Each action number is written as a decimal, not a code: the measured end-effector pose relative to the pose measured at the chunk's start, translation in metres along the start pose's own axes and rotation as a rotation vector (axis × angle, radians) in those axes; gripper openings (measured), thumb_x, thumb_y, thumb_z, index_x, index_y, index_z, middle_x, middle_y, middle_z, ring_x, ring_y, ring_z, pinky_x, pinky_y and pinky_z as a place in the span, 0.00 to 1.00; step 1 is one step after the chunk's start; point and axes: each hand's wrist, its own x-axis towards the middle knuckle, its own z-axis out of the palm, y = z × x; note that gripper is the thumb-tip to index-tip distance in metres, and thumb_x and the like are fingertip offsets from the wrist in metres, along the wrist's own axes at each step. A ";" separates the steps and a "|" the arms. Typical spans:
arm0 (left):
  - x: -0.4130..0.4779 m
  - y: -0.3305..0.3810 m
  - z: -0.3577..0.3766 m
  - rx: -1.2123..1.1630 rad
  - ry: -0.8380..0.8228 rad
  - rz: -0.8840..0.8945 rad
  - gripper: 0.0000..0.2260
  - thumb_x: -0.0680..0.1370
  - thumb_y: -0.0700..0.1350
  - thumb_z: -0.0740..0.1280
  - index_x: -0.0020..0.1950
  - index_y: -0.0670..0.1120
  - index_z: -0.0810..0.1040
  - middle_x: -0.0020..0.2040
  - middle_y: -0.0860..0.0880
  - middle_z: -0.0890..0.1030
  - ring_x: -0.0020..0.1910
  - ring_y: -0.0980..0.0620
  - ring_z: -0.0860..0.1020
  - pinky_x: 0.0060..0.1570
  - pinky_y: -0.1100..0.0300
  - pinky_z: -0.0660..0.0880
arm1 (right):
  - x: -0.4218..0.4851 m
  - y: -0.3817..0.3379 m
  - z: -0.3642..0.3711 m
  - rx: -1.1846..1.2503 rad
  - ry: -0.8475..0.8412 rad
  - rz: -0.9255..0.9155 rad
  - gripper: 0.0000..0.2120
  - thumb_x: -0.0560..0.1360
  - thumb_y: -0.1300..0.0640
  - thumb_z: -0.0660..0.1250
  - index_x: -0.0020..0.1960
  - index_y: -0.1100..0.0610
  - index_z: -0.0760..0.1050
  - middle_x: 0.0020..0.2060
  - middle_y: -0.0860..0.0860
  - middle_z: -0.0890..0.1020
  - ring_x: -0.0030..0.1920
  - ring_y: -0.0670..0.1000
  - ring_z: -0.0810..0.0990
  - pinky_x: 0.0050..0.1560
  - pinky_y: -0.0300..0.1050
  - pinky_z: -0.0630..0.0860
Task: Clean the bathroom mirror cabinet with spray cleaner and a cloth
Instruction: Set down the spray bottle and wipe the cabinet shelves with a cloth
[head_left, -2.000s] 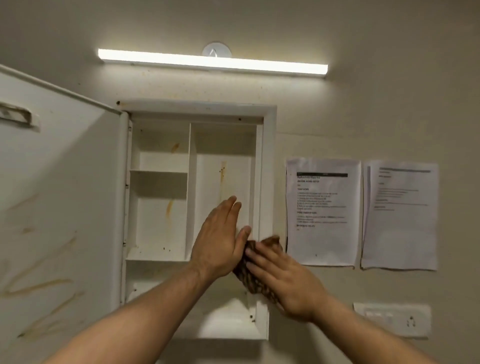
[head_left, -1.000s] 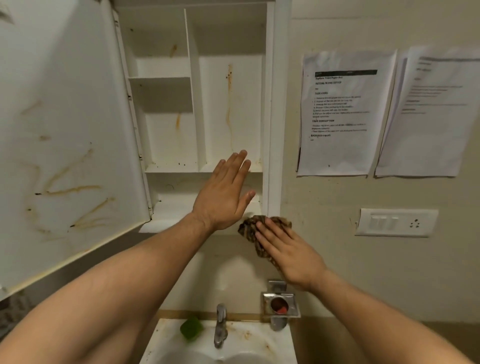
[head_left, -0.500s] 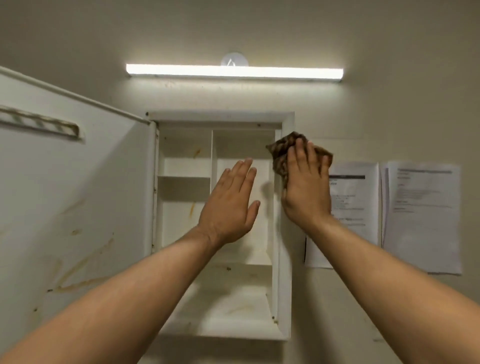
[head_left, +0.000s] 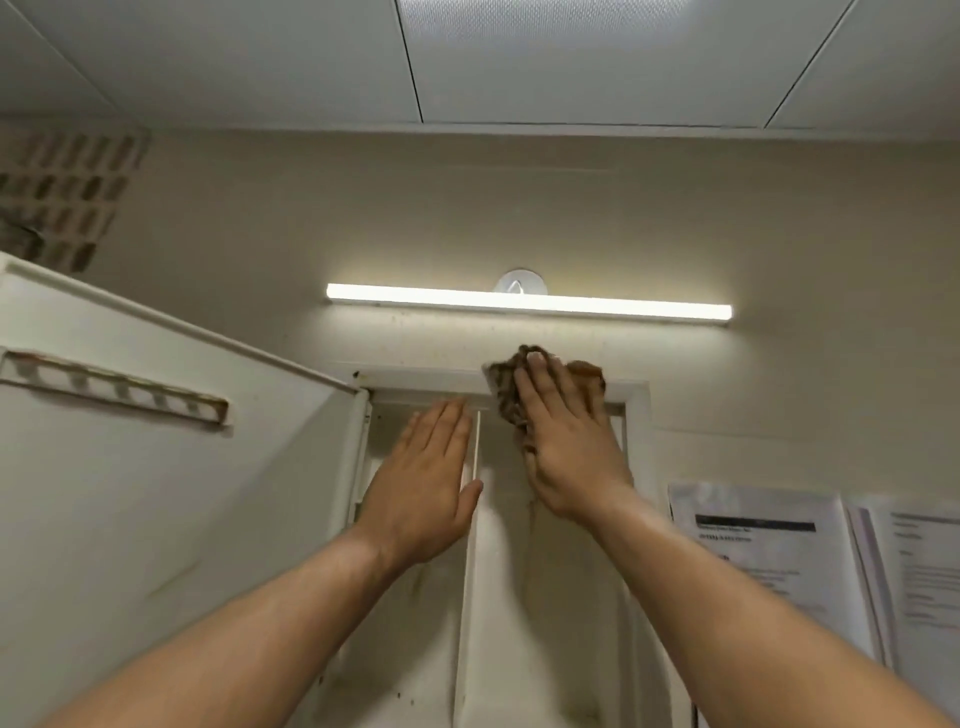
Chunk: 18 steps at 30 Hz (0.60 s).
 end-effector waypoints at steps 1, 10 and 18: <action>0.001 -0.006 -0.002 0.009 0.015 0.015 0.34 0.83 0.59 0.51 0.85 0.45 0.45 0.85 0.46 0.45 0.83 0.49 0.42 0.81 0.52 0.39 | -0.002 0.001 0.003 0.017 0.056 0.135 0.35 0.84 0.52 0.53 0.84 0.53 0.37 0.83 0.53 0.38 0.82 0.54 0.34 0.81 0.58 0.34; 0.003 -0.035 -0.021 -0.083 0.159 -0.052 0.31 0.83 0.50 0.53 0.84 0.41 0.51 0.84 0.41 0.51 0.84 0.46 0.47 0.82 0.53 0.43 | 0.034 -0.083 0.026 0.066 -0.017 -0.160 0.36 0.80 0.43 0.48 0.85 0.54 0.43 0.84 0.55 0.41 0.82 0.57 0.35 0.82 0.58 0.38; -0.018 -0.040 -0.037 -0.011 0.103 -0.079 0.35 0.76 0.43 0.51 0.83 0.37 0.48 0.84 0.38 0.48 0.83 0.42 0.44 0.78 0.54 0.33 | 0.034 -0.087 0.028 0.051 0.148 0.256 0.35 0.80 0.56 0.58 0.84 0.57 0.49 0.84 0.57 0.50 0.83 0.58 0.45 0.82 0.59 0.40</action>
